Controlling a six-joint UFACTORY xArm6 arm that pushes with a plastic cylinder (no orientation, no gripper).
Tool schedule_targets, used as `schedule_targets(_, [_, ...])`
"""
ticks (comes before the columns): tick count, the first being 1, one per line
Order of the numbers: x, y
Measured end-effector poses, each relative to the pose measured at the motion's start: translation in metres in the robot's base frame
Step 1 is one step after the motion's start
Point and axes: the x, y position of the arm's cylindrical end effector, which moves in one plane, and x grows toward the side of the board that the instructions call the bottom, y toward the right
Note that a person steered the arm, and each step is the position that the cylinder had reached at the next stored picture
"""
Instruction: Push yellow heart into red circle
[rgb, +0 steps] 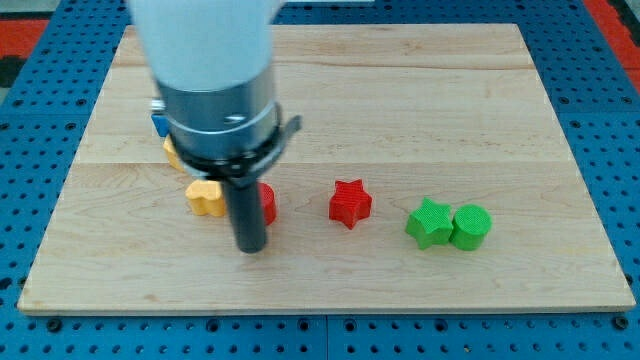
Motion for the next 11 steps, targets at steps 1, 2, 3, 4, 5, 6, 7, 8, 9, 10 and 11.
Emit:
schedule_targets(1, [0.0, -0.063])
schedule_targets(2, [-0.002, -0.1])
schedule_targets(3, [-0.023, -0.109])
schedule_targets(4, [-0.057, -0.083])
schedule_targets(5, [-0.052, -0.019])
schedule_targets(6, [-0.033, 0.024])
schedule_targets(7, [-0.033, 0.079])
schedule_targets(8, [-0.033, 0.126])
schedule_targets(9, [-0.033, 0.165])
schedule_targets(10, [-0.033, 0.127])
schedule_targets(11, [-0.033, 0.029])
